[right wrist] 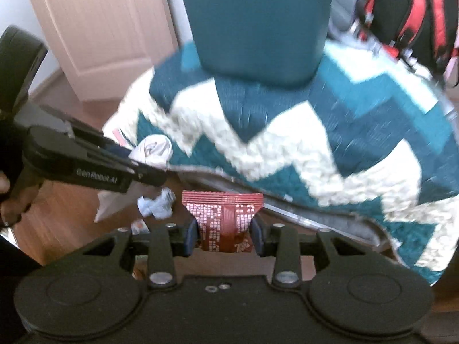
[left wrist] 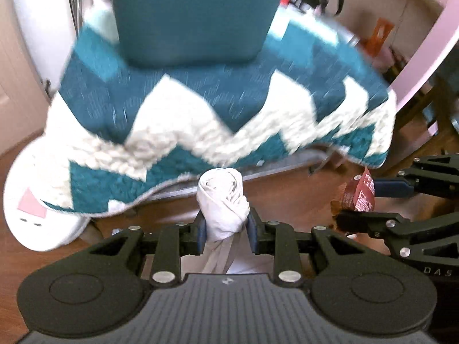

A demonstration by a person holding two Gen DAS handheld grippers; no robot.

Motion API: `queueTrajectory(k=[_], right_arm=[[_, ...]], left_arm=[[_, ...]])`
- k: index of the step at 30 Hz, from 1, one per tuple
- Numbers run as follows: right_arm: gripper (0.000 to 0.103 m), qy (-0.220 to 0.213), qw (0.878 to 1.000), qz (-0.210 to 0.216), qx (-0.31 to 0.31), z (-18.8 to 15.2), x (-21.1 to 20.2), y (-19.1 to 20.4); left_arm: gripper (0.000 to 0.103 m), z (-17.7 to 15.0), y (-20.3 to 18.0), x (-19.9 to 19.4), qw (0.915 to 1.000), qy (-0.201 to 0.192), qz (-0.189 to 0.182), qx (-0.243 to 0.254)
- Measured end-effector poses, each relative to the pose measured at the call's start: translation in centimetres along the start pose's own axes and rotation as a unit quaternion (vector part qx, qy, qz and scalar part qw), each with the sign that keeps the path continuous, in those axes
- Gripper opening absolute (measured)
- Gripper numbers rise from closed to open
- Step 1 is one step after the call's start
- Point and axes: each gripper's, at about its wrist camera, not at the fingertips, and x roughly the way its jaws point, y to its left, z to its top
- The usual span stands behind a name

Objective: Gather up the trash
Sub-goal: 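Lift the sock and red wrapper up over the teal wastebasket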

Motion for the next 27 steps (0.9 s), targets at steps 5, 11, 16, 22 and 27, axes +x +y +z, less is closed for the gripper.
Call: queueTrajectory(k=[5, 11, 16, 22, 27], right_arm=[[0.037, -0.055, 0.998, -0.008, -0.003, 1.2, -6.6, 0.4], [0.037, -0.113, 0.993, -0.022, -0.011, 3.5, -14.0, 0.3], [0.037, -0.157, 0.987, -0.035, -0.027, 6.4, -18.6, 0.0], [0.037, -0.202, 0.977, -0.048, -0.056, 10.8, -22.6, 0.2], [0.037, -0.219, 0.972, -0.053, -0.065, 14.9, -23.5, -0.2]], left_arm=[[0.027, 1.2, -2.4, -6.5, 0.9982, -0.059, 0.006, -0.010], [0.027, 3.5, -4.9, -13.6, 0.9912, -0.130, 0.020, -0.011], [0.027, 6.5, -6.6, -19.0, 0.9820, -0.185, 0.033, -0.014], [0.027, 11.4, -7.2, -24.0, 0.9679, -0.245, 0.033, -0.046], [0.028, 15.9, -7.7, -26.7, 0.9572, -0.281, 0.044, -0.053]])
